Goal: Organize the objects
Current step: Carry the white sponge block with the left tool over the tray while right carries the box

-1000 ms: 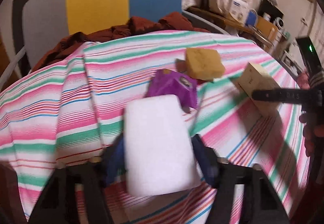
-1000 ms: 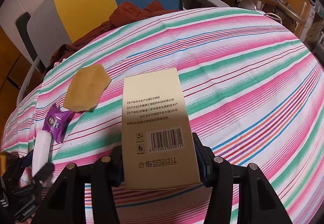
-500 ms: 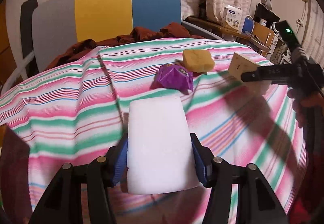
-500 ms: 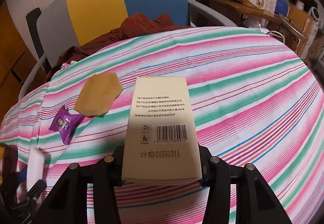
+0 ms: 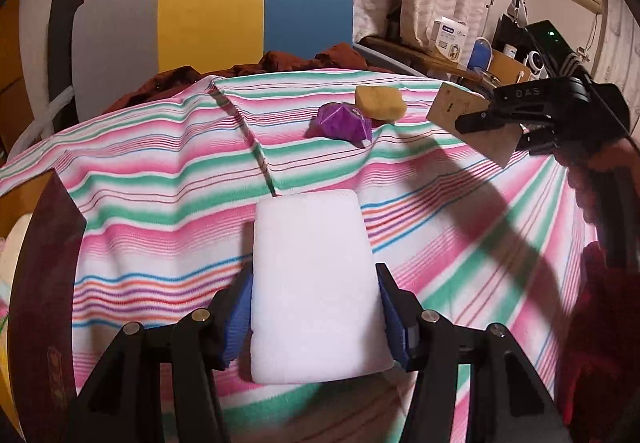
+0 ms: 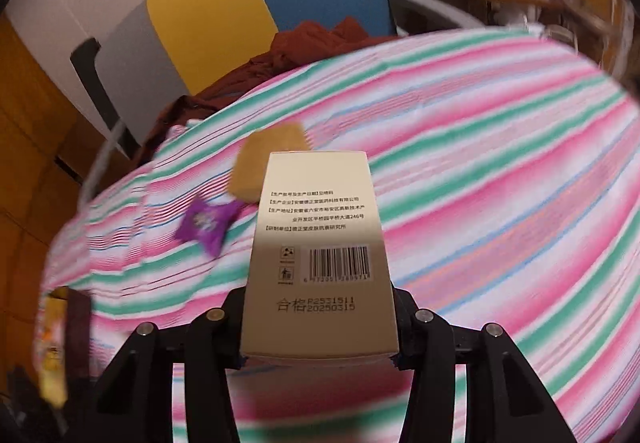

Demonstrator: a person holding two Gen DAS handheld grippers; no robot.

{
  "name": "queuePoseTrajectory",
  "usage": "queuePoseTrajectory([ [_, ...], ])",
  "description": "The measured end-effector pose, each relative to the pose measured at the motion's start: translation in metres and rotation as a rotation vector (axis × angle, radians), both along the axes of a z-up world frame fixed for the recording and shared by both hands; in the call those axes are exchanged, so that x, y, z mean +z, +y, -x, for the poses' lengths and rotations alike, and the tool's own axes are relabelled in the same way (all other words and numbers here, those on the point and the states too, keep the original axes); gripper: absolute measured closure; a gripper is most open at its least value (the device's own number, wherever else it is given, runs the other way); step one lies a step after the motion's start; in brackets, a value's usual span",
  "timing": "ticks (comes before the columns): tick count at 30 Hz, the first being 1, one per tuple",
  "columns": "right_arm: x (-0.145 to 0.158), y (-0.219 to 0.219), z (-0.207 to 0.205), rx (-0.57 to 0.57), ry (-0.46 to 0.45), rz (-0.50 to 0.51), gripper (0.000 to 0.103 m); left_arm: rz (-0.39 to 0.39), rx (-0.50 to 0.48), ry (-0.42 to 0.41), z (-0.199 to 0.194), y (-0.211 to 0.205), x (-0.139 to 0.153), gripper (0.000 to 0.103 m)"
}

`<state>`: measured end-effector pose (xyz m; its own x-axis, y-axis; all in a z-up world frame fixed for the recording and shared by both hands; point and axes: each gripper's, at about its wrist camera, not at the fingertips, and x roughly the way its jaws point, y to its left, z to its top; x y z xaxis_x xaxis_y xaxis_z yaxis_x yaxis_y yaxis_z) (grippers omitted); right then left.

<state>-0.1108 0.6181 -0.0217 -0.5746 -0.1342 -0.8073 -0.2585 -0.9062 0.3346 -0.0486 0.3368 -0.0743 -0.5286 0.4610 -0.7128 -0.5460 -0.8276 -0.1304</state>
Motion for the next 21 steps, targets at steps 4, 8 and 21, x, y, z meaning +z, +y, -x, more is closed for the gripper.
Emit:
queuePoseTrajectory([
  [4,0.000,-0.025,-0.019,0.021,-0.002,0.066,0.053,-0.053,-0.007,-0.022,-0.006,-0.008,0.003,0.046],
  [8,0.005,-0.046,-0.036,0.041,0.004,0.114,0.053,-0.101,-0.040,-0.028,-0.029,-0.023,0.012,0.046],
  [21,0.026,-0.154,-0.076,0.208,0.051,0.190,0.053,-0.227,-0.061,0.040,-0.087,-0.111,0.063,0.046],
])
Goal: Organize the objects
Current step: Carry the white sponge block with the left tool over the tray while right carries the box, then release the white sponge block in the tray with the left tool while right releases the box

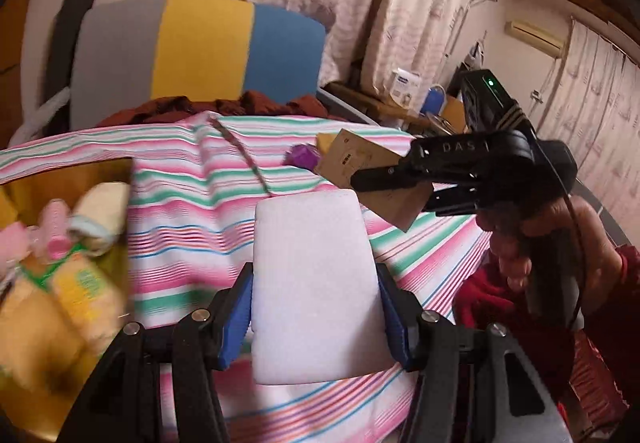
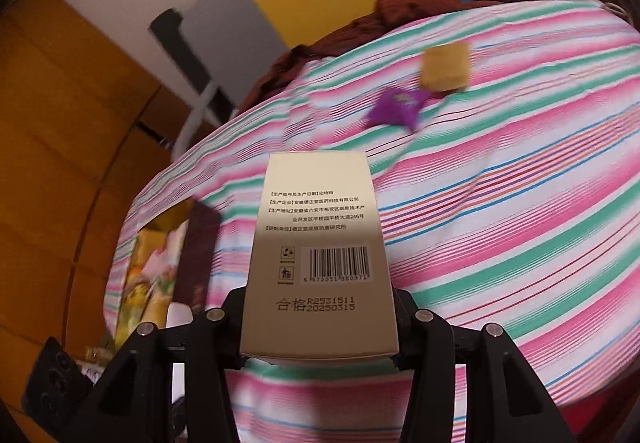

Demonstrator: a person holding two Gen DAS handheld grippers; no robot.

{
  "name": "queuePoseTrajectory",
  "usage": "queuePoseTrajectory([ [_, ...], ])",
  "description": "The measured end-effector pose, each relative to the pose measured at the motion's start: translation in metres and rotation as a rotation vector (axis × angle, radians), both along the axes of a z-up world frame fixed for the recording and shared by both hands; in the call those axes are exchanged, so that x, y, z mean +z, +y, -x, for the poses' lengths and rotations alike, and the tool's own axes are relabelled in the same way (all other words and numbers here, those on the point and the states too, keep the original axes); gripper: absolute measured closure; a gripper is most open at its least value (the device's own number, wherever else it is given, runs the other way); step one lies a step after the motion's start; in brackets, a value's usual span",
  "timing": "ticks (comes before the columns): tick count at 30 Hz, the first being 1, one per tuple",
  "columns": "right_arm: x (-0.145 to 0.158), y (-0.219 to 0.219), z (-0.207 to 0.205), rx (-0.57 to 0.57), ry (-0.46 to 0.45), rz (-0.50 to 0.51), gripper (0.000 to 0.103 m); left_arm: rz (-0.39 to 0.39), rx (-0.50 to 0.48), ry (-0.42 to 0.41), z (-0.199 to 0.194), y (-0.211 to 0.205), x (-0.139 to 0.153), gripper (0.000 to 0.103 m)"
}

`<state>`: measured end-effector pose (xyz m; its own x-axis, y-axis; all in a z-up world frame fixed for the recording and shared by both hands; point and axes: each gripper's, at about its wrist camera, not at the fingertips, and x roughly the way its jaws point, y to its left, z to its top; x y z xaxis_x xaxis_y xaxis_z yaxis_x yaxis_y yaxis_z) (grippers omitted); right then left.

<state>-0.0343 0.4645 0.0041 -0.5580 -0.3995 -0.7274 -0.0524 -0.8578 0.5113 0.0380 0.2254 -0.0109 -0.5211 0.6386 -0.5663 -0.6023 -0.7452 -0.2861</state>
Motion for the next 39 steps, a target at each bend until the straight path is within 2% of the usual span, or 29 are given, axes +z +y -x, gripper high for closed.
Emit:
queuePoseTrajectory([
  [6,0.013,-0.056,-0.011,0.097,0.036,0.023,0.053,-0.025,0.103,0.001,-0.005,-0.065,0.009,0.046],
  [11,0.021,-0.105,-0.018,0.197,0.059,0.052,0.053,-0.009,0.197,0.008,-0.002,-0.119,0.010,0.045],
  [14,0.023,-0.140,-0.022,0.257,0.060,0.058,0.053,-0.001,0.273,-0.009,0.003,-0.153,0.006,0.045],
  [17,0.024,-0.174,-0.027,0.316,0.070,0.033,0.053,-0.026,0.342,-0.063,0.008,-0.185,-0.002,0.045],
  [22,0.016,-0.219,-0.034,0.387,0.061,-0.017,0.053,0.039,0.388,-0.125,0.022,-0.203,-0.018,0.045],
  [25,0.008,-0.239,-0.035,0.410,0.045,-0.063,0.053,0.026,0.407,-0.168,0.024,-0.210,-0.025,0.045],
  [29,-0.001,-0.251,-0.032,0.427,0.023,-0.126,0.053,0.112,0.412,-0.171,0.024,-0.207,-0.033,0.045],
  [32,-0.005,-0.259,-0.030,0.433,0.018,-0.161,0.053,0.085,0.394,-0.177,0.025,-0.206,-0.035,0.044],
  [36,-0.011,-0.267,-0.025,0.399,0.011,-0.219,0.053,0.087,0.368,-0.165,0.029,-0.201,-0.037,0.043],
  [39,-0.014,-0.274,-0.024,0.387,-0.012,-0.218,0.051,0.079,0.372,-0.190,0.030,-0.201,-0.038,0.041],
])
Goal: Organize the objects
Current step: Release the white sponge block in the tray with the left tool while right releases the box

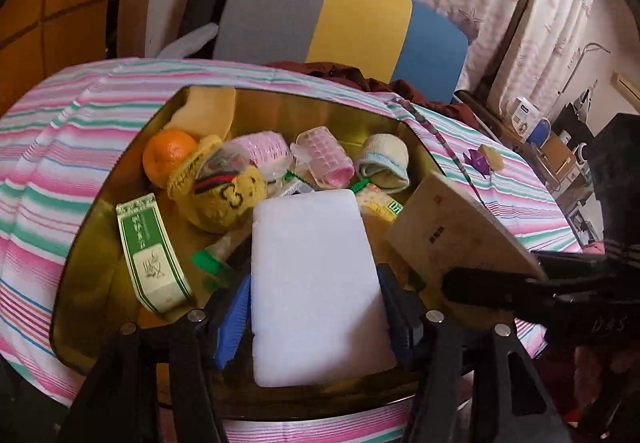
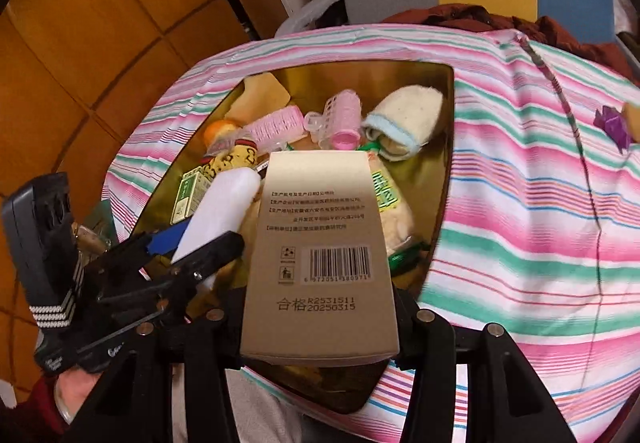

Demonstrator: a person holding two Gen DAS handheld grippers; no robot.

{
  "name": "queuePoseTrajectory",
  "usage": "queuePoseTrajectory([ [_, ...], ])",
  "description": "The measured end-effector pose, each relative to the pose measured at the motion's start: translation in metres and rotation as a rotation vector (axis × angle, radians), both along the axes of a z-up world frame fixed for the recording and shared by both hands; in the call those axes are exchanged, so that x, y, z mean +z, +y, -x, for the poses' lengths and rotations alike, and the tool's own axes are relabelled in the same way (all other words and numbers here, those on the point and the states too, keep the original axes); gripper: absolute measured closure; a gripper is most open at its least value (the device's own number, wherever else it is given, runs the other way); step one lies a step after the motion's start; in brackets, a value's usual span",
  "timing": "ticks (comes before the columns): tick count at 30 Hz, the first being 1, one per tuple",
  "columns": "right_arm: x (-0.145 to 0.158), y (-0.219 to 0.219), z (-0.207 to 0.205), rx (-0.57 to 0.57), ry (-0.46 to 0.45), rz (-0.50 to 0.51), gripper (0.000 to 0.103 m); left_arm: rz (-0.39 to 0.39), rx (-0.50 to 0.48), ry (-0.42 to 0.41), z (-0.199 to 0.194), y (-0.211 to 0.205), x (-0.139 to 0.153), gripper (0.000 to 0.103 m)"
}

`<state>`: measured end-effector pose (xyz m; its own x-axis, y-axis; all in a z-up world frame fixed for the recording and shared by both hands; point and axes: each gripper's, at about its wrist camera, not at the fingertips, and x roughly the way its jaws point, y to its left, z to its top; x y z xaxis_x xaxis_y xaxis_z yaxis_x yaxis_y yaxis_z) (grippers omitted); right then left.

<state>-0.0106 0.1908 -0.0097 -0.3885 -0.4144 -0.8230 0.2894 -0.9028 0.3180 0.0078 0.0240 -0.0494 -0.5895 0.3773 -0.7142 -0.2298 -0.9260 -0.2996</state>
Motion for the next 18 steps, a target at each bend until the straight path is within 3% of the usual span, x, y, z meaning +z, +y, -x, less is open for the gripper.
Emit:
queuePoseTrajectory([
  [1,0.000,-0.001,-0.001,-0.002,-0.006,0.016,0.051,0.005,0.016,0.004,-0.001,-0.002,0.002,0.041],
  [5,0.012,-0.003,-0.012,-0.008,0.042,0.018,0.019,0.016,0.083,0.056,-0.006,-0.012,0.018,0.033],
  [9,0.030,0.007,-0.019,-0.032,0.140,0.002,0.019,-0.017,0.151,0.141,-0.015,-0.026,0.036,0.031],
  [12,0.035,0.011,-0.017,-0.047,0.161,-0.005,0.027,0.010,0.202,0.176,-0.019,-0.032,0.041,0.030],
  [14,0.033,0.010,-0.014,-0.048,0.157,-0.034,0.051,0.020,0.218,0.172,-0.018,-0.033,0.040,0.030],
  [16,0.027,0.008,-0.010,-0.036,0.142,-0.060,0.061,0.039,0.234,0.144,-0.014,-0.035,0.035,0.030],
  [18,0.025,0.002,-0.007,-0.026,0.168,-0.103,0.061,0.045,0.232,0.114,-0.010,-0.036,0.029,0.030],
])
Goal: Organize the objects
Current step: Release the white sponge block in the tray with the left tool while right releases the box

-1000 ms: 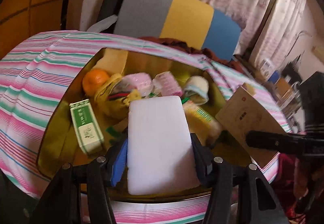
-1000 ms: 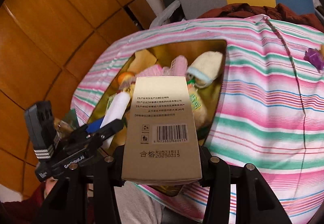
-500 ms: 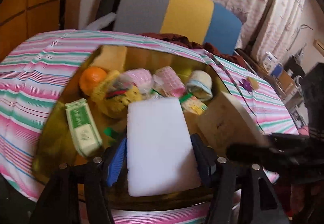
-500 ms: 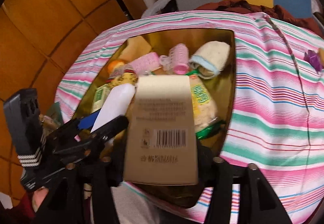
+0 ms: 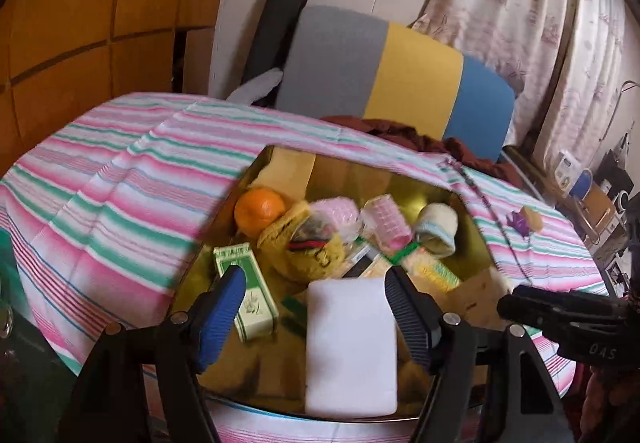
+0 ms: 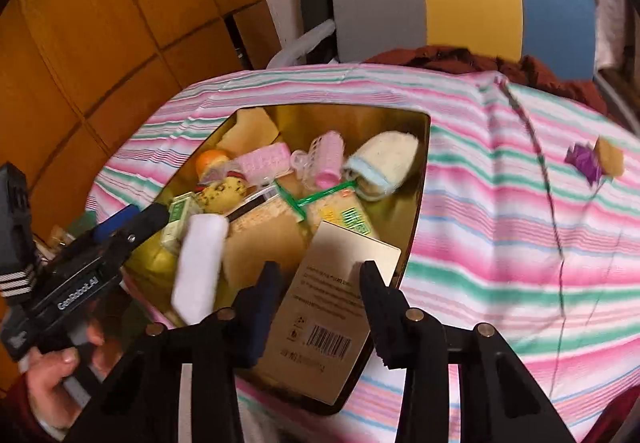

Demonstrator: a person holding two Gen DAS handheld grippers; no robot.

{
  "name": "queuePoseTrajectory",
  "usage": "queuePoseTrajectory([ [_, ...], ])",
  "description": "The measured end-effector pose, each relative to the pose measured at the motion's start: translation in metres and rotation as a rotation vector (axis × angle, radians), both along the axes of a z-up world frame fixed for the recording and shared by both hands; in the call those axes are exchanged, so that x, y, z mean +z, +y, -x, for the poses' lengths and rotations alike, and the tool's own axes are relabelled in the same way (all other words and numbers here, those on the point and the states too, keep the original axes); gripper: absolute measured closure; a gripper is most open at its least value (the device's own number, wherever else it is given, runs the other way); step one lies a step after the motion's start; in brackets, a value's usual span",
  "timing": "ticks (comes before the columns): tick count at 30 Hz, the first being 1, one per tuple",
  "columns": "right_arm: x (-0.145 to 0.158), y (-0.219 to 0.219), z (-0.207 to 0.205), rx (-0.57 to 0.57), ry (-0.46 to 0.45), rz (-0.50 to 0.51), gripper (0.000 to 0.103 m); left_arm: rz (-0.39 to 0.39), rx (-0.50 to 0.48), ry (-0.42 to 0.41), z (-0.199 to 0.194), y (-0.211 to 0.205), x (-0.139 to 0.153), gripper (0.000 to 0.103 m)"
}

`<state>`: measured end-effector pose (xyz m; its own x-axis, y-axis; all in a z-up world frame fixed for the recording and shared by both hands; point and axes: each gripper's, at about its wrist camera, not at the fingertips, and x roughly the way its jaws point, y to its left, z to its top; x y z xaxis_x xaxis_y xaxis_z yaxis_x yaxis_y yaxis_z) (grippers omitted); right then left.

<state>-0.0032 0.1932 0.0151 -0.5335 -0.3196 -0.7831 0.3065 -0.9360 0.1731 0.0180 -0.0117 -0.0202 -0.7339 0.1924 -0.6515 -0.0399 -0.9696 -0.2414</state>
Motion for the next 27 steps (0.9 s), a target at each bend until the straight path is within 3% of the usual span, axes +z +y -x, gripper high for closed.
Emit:
queuePoseTrajectory([
  [4,-0.001,-0.014,0.000,0.055,0.014,-0.034,0.061,-0.034,-0.065,-0.086,0.009,0.006,-0.017,0.031],
  [8,0.003,-0.014,-0.003,0.096,0.005,0.049,0.061,-0.046,-0.096,-0.051,0.001,0.014,-0.012,0.031],
  [12,0.013,0.009,-0.007,0.044,0.051,0.102,0.052,-0.010,-0.088,0.044,-0.008,0.015,0.004,0.026],
  [14,0.017,0.029,-0.007,-0.004,0.071,0.107,0.039,-0.027,-0.070,0.061,-0.011,0.015,0.009,0.021],
  [18,0.017,0.062,0.000,-0.082,0.077,0.054,0.037,-0.109,-0.074,0.046,-0.011,0.017,0.011,0.019],
  [27,-0.009,0.145,0.032,-0.227,-0.010,-0.038,0.028,-0.126,-0.104,0.014,-0.014,0.058,0.014,0.019],
])
